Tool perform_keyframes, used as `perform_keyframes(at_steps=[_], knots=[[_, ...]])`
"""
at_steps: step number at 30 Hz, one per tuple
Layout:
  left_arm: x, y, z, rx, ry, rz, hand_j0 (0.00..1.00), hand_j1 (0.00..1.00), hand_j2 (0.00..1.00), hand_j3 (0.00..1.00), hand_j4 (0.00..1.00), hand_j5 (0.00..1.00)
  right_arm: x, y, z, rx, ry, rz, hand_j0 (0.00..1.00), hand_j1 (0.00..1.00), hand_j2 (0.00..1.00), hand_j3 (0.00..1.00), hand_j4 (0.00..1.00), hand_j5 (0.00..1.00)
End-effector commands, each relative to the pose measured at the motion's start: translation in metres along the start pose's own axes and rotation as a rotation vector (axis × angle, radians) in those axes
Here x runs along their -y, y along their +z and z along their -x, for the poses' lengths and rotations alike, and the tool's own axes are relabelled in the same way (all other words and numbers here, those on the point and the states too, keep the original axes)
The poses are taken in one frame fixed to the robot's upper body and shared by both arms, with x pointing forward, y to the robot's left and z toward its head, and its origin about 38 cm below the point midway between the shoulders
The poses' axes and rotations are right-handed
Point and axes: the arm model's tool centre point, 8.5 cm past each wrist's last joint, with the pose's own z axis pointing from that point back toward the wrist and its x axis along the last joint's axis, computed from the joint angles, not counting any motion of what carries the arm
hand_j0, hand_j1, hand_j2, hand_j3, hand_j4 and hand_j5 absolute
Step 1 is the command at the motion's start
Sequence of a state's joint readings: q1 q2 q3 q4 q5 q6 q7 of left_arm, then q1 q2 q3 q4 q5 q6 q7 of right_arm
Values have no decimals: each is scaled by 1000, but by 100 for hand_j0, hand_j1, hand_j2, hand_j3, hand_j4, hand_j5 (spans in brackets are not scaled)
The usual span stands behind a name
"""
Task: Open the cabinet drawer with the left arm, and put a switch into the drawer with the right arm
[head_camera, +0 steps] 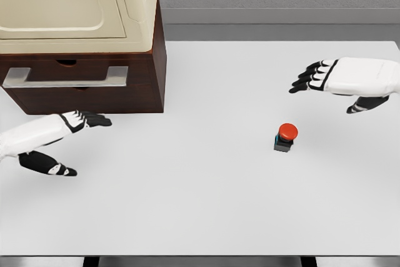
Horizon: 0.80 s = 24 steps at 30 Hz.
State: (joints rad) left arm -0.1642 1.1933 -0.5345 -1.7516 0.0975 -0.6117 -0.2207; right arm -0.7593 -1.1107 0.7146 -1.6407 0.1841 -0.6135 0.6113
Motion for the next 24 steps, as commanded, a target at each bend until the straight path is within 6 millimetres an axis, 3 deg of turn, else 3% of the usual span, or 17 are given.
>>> perform_keyframes(at_steps=[1, 7, 8, 10, 13, 14, 16, 18, 20, 24], knots=[[9, -9, -5, 33, 19, 33, 100, 100, 100, 100, 100, 100, 0, 0, 0, 1, -3, 2, 100, 100, 100, 100, 100, 100], [-3, -21, -11, 84, 63, 42, 100, 100, 100, 100, 100, 100, 2, 1, 1, -4, -8, 10, 100, 100, 100, 100, 100, 100], [-6, -24, -13, 105, 86, 63, 100, 100, 100, 100, 100, 100, 16, 12, 7, -35, 17, 38, 100, 100, 100, 100, 100, 100], [-25, -23, -23, 171, 147, 159, 100, 100, 100, 100, 100, 100, 10, 11, 9, -64, 62, -12, 100, 100, 100, 100, 100, 100], [-61, -2, -28, 161, 161, 142, 100, 100, 100, 100, 100, 100, 12, 7, 7, -56, 69, -10, 100, 100, 100, 100, 100, 100], [-73, 10, -29, 139, 174, 124, 100, 100, 100, 100, 100, 100, 11, 0, 5, -41, 67, -5, 100, 100, 100, 100, 100, 100], [-82, 16, -31, 152, 226, 82, 100, 100, 100, 100, 100, 100, 2, -19, -3, 6, 61, -27, 100, 100, 100, 100, 100, 100], [-96, 19, -17, 96, 371, -4, 100, 100, 100, 100, 100, 100, -2, -30, -8, 27, 64, -34, 100, 100, 100, 100, 100, 100], [-96, 21, -5, 4, 399, 7, 100, 100, 100, 100, 100, 100, -11, -42, -14, 54, 61, -58, 100, 100, 100, 100, 100, 100], [-100, 22, -1, -109, 322, 65, 100, 100, 100, 100, 100, 100, -20, -53, -20, 85, 50, -80, 100, 100, 100, 100, 100, 100]])
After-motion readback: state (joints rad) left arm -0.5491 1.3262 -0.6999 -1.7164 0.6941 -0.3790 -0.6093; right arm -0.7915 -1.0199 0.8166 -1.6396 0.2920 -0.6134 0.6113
